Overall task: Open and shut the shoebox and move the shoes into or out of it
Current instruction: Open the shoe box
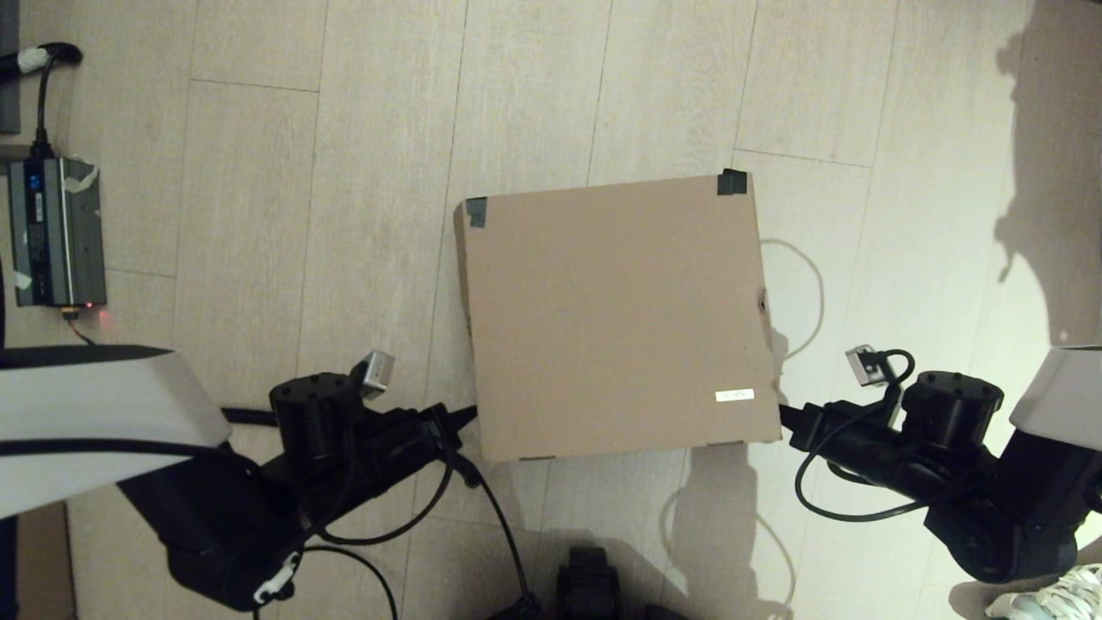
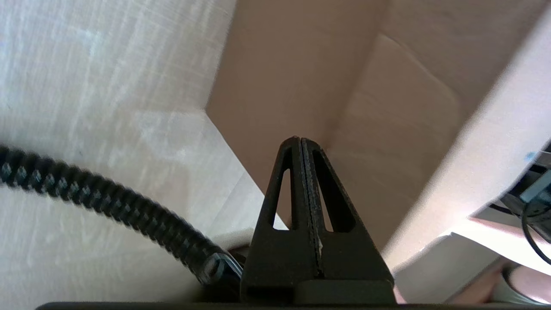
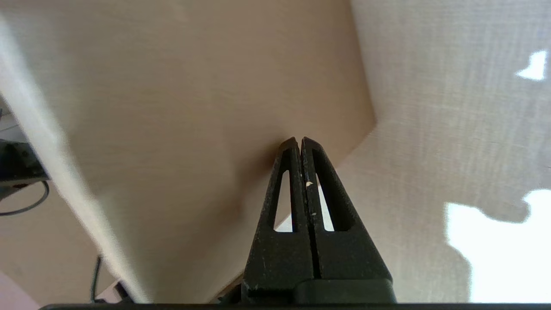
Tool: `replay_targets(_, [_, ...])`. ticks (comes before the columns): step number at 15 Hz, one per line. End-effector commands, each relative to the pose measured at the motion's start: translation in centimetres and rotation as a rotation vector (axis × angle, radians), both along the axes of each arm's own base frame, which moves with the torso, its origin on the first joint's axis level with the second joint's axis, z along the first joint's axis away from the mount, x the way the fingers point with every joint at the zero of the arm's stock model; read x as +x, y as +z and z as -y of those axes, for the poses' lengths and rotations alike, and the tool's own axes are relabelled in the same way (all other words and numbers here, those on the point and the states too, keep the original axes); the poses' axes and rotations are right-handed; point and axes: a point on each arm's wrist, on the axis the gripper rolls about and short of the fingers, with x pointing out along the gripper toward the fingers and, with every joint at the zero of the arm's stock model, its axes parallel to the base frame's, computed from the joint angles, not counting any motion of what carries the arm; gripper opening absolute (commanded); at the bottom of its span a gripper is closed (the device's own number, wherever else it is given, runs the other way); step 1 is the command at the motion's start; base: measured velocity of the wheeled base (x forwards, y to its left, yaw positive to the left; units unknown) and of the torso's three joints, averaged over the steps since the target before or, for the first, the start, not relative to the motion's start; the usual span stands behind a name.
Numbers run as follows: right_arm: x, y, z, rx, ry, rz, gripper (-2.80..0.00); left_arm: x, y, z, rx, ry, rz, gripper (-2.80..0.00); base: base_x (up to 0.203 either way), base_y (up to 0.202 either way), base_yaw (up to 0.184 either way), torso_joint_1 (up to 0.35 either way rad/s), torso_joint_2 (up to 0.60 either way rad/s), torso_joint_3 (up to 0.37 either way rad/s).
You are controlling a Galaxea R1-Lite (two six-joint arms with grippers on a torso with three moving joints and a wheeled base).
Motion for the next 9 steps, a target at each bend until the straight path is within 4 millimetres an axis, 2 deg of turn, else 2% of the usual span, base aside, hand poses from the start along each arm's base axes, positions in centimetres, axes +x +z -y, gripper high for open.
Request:
replay_targets(1, [-0.4,1.0,-0.3,0.006,0.014,0.030,-2.80,-0.6,0.8,-0.2,-0.012,-0.001,0.017,-2.80,0.000,0.000,0.000,0.000,0.00,0.000])
replay_targets(9, [-2.4,4.2,-1.4,0.058,0.049,0.054,-2.80,-2.2,2.4,-0.7,-0.031,0.001,0.037,-2.80,0.000,0.000,0.000,0.000,0.00,0.000])
